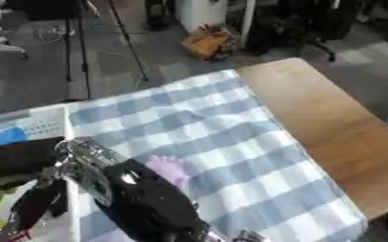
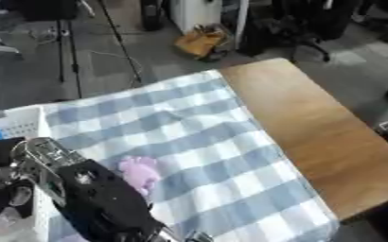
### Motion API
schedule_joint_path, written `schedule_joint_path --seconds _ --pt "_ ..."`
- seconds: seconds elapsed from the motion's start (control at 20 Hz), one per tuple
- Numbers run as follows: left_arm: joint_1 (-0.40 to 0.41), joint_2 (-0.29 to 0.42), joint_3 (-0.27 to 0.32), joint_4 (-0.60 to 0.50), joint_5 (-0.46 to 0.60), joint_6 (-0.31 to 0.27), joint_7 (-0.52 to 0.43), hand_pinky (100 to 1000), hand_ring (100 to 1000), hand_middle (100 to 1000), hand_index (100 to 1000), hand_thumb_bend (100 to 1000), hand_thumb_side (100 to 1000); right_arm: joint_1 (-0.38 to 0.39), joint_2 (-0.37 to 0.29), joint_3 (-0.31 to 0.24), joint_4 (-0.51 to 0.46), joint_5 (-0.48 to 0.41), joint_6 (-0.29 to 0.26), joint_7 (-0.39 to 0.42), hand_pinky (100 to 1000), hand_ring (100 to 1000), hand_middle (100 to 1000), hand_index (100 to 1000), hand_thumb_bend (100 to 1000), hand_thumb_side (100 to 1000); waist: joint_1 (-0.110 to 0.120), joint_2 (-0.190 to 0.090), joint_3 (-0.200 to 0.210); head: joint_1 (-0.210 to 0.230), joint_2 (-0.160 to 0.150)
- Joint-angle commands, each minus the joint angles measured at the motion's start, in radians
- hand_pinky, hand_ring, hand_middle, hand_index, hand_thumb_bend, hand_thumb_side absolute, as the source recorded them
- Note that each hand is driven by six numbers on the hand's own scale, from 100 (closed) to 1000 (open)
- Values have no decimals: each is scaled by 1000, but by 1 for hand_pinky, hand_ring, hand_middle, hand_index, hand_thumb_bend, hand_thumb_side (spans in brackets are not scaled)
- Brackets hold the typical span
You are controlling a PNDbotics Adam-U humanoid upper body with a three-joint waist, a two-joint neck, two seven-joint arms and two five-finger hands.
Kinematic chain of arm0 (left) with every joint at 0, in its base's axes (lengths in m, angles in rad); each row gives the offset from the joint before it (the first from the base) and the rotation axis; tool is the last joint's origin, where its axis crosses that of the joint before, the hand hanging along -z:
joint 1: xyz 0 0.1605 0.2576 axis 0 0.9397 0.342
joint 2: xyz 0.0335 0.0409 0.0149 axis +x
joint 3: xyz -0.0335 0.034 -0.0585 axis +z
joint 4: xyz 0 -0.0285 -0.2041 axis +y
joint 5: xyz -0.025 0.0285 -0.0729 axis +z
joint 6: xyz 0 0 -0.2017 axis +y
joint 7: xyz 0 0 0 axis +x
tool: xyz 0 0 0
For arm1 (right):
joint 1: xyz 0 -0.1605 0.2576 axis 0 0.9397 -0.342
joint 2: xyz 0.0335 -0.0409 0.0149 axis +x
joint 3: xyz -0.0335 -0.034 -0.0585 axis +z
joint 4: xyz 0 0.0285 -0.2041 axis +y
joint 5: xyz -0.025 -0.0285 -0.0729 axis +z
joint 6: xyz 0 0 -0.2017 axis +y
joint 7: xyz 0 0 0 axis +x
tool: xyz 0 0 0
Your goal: Pick up objects on the table and place them in the box.
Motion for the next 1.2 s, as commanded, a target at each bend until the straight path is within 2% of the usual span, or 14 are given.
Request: schedule_joint_path --seconds 0.05,0.25,0.5,0.8,0.85,0.9,0.95,1.0,1.15,1.2 --pt "-8 18 3 -11 1 -2 -4 510 636 706 707 387 908 -13 8 5 -13 78 -76 12 1000 956 962 949 500 704 8 -33 1 0 -1" --pt "-8 17 3 -11 1 -2 -4 511 636 706 707 387 909 -11 10 4 9 156 -76 -62 1000 974 998 964 506 726 8 -33 0 0 0" --pt "-7 17 4 -11 1 -2 -3 511 636 706 707 388 908 -6 9 -1 25 229 -76 -141 1000 973 1000 961 506 721 9 -33 -3 0 0" --pt "-5 17 5 -11 0 -2 -3 512 635 706 706 388 908 2 -1 -29 31 294 -76 -225 994 945 968 940 488 639 11 -34 -6 2 0" --pt "-5 17 5 -11 0 -2 -3 512 635 706 705 388 908 3 -3 -33 31 302 -76 -237 980 933 955 934 443 619 11 -34 -7 3 1" --pt "-4 16 5 -10 0 -2 -3 512 635 706 703 388 909 7 -11 -41 26 297 -76 -254 927 887 926 918 366 573 12 -34 -9 4 3" --pt "-4 15 5 -10 -1 -2 -4 512 635 706 703 388 909 11 -21 -45 18 285 -76 -265 905 873 921 915 356 568 12 -34 -9 5 5" --pt "-4 14 6 -10 -1 -2 -4 512 635 706 703 388 910 20 -39 -62 2 253 -76 -280 837 817 868 876 310 511 12 -33 -10 10 5" --pt "-1 15 8 -10 -3 -2 -4 512 635 706 704 387 910 38 -91 -98 -57 110 -76 -269 800 790 845 859 302 480 11 -33 -11 16 10" --pt "1 16 11 -9 -3 -2 -1 512 635 706 705 387 909 45 -127 -132 -83 38 -66 -271 683 700 767 795 264 399 8 -33 -17 22 14"
